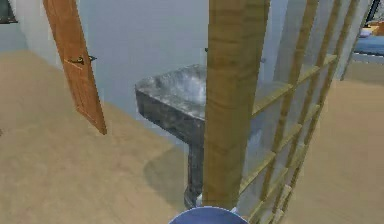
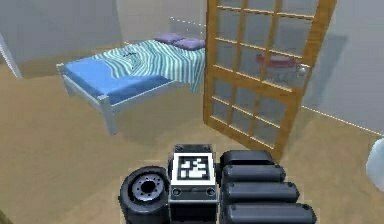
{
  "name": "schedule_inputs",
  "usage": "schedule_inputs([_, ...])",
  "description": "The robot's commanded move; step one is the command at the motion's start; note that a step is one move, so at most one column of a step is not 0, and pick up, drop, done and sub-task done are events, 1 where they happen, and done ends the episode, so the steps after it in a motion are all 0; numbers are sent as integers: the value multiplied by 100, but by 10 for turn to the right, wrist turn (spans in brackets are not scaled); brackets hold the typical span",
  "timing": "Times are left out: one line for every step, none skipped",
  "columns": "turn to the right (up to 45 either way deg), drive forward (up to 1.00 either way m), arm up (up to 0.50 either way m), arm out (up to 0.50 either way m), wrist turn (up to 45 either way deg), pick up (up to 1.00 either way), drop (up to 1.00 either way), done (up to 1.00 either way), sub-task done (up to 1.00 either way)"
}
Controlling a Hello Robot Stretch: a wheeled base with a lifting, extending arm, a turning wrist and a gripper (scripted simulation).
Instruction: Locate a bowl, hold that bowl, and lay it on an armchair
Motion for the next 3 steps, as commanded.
schedule_inputs([-450, 0, 0, 0, 0, 0, 0, 0, 0])
schedule_inputs([0, 25, 0, 0, 0, 0, 0, 0, 0])
schedule_inputs([-90, 0, 0, 0, 0, 0, 0, 0, 0])
